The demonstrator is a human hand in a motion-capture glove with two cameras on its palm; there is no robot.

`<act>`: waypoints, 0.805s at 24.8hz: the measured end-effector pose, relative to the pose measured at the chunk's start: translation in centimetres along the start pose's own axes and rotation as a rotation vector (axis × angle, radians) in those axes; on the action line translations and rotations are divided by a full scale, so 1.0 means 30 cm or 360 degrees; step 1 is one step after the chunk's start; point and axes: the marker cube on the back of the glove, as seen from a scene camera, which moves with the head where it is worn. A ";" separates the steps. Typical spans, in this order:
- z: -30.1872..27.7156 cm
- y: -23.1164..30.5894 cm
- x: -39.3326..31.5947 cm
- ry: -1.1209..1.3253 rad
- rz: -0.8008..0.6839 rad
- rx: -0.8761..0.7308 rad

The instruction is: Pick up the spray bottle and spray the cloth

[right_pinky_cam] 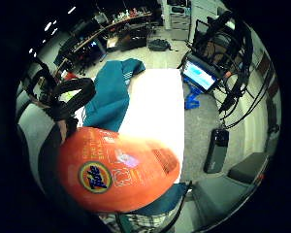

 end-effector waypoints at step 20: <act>0.277 -0.124 -0.122 0.0981 -0.0021 -0.0401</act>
